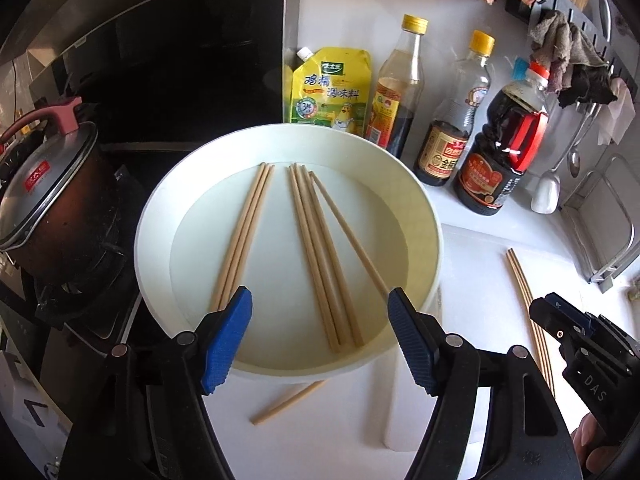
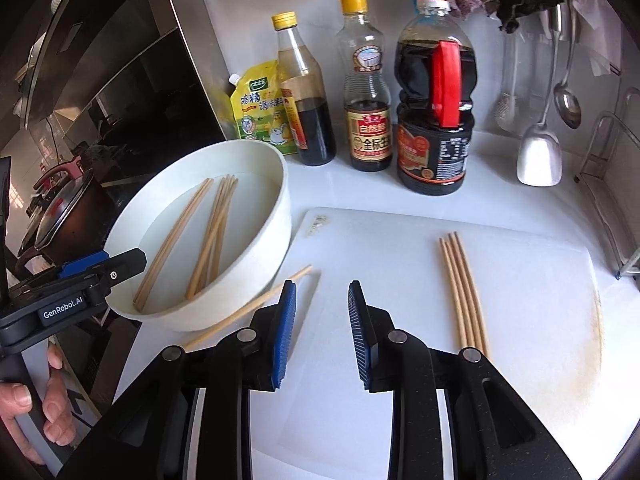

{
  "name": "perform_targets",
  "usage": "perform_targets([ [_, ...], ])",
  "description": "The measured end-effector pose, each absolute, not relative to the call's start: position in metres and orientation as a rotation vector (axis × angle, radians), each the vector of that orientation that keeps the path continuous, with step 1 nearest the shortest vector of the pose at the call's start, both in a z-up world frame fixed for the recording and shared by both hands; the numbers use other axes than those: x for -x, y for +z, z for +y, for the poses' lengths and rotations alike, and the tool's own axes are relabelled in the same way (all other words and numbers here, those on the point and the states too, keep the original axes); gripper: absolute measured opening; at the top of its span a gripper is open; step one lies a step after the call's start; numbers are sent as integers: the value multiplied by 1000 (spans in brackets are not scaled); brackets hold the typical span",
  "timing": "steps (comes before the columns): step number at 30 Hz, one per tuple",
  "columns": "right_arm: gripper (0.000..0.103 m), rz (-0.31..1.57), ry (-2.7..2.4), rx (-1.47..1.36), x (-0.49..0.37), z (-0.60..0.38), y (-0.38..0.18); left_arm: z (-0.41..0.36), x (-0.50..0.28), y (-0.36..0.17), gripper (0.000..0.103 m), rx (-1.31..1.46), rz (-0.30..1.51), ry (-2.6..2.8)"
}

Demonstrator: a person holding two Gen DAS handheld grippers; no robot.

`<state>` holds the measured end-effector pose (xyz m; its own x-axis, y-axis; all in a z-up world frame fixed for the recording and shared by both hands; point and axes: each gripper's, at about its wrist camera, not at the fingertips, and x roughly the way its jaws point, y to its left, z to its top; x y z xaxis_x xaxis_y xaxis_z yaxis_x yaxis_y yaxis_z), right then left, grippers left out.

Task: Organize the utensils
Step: 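Move both grippers back toward the chopsticks on the cutting board, then lower both open grippers onto the remaining chopsticks, separating single ones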

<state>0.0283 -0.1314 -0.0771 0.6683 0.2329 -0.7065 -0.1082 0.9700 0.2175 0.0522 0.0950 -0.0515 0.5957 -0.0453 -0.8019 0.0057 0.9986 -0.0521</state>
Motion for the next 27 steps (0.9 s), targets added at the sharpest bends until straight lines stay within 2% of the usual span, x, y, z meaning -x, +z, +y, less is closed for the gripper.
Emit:
perform_targets([
  [15,29,810,44,-198,16,-221,-84,-6,-34,-53,73,-4,926,-186],
  [18,33,817,24,-191,21,-235,-90,-26,-32,-57,74,-18,936,-215],
  [27,34,850,-5,-206,26,-264,-118,-74,-29,-80,76,-58,982,-262],
])
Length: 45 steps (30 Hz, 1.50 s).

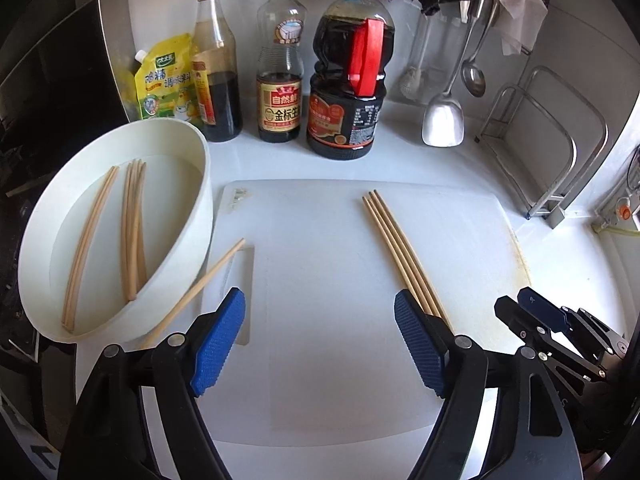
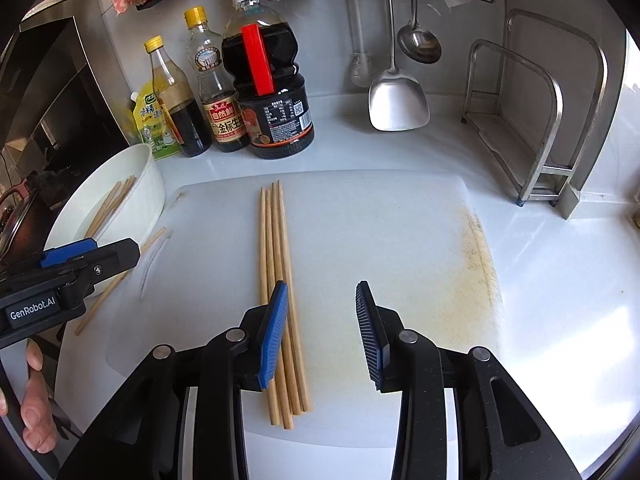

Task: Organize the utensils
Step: 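Lower both open grippers onto the remaining chopsticks, separating single ones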

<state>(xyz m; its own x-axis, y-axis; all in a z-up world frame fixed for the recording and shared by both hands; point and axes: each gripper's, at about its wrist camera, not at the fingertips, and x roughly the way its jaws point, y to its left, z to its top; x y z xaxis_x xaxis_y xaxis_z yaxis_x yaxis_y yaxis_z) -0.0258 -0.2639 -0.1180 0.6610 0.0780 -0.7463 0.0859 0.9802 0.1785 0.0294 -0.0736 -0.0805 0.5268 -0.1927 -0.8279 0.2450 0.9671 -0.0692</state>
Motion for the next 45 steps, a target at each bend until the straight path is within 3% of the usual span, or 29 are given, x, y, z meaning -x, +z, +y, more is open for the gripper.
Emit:
perform_targets([
  [18,35,912,84,-147,10,-254,-161,-94,-33,-119,78,-77,1048,-221],
  [45,39,916,90,2,-5,-243,-167,-103,-35,-131,78,-69,1075,-208],
])
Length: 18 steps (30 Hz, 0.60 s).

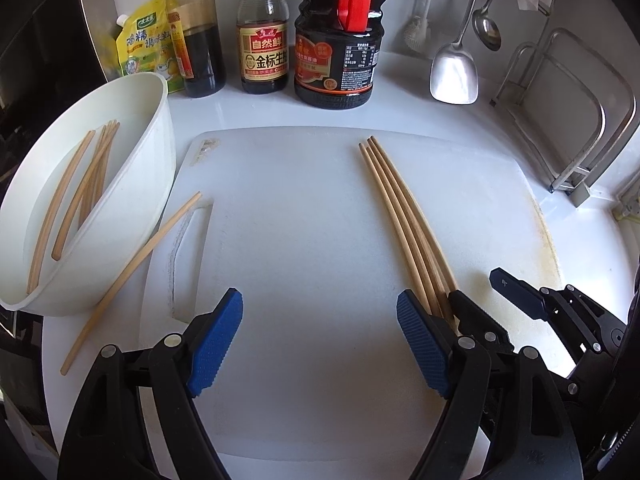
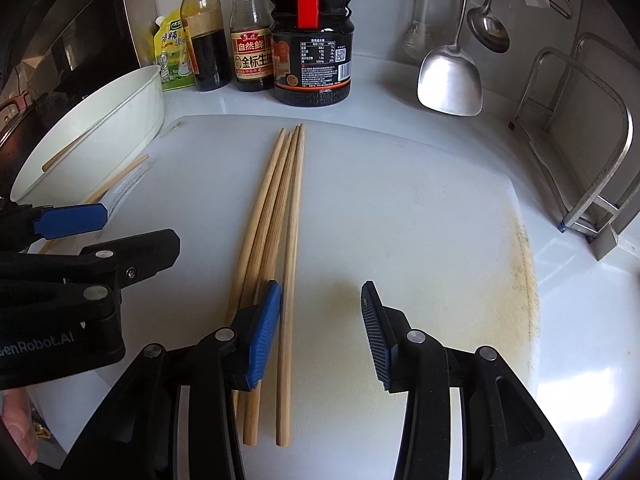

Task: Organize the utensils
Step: 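Lower both open grippers onto the remaining chopsticks, separating single ones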

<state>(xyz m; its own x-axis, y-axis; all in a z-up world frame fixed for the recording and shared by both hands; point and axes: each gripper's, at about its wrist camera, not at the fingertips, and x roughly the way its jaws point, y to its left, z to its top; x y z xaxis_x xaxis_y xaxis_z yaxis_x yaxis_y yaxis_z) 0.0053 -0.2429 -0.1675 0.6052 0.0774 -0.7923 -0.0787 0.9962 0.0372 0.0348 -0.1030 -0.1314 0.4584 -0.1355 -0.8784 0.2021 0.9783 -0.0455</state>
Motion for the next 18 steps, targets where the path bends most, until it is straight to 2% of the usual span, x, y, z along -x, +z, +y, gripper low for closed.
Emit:
perform_targets([
  [18,41,888,128,-5,0,-249,-160,-102,-34,-134,78,-56,1083,-199],
])
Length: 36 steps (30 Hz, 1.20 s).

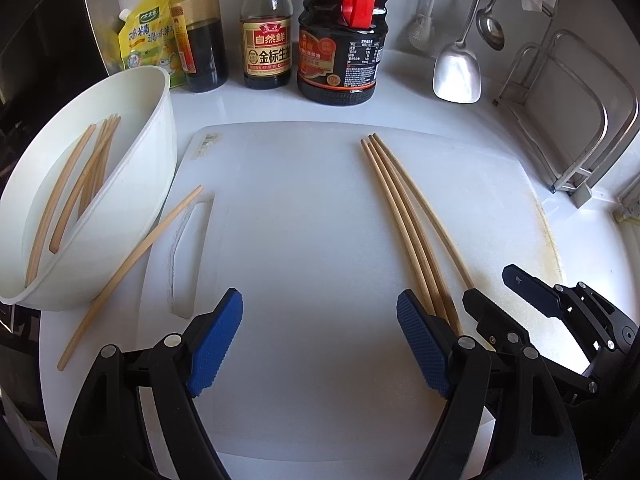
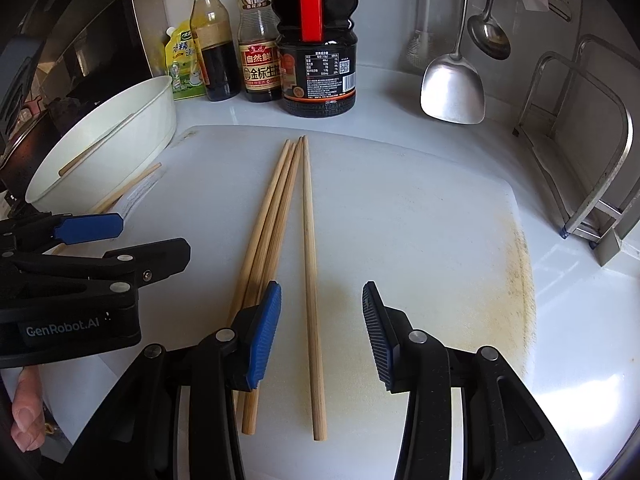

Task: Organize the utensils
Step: 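Lower both open grippers onto the remaining chopsticks, separating single ones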

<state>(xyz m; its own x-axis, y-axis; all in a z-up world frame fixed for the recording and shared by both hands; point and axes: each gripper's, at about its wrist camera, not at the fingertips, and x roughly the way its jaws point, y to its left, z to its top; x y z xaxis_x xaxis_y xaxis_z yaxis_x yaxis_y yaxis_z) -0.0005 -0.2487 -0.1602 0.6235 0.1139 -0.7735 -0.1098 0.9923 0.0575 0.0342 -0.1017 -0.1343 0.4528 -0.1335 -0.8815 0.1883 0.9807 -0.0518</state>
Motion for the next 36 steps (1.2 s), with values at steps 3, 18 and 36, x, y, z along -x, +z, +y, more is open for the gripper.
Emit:
perform_targets([
  [3,41,901,116,-6,-3,-251,-163,-103,-34,-135,78,-54,1084,-198],
  [18,41,883,63,-22,-3,-281,-171,-126,-34,-148,78,-56,1108,-232],
  [36,41,859,49,-47,4,-295,-169,-135,-37,-158,90,-38,1163,-122],
])
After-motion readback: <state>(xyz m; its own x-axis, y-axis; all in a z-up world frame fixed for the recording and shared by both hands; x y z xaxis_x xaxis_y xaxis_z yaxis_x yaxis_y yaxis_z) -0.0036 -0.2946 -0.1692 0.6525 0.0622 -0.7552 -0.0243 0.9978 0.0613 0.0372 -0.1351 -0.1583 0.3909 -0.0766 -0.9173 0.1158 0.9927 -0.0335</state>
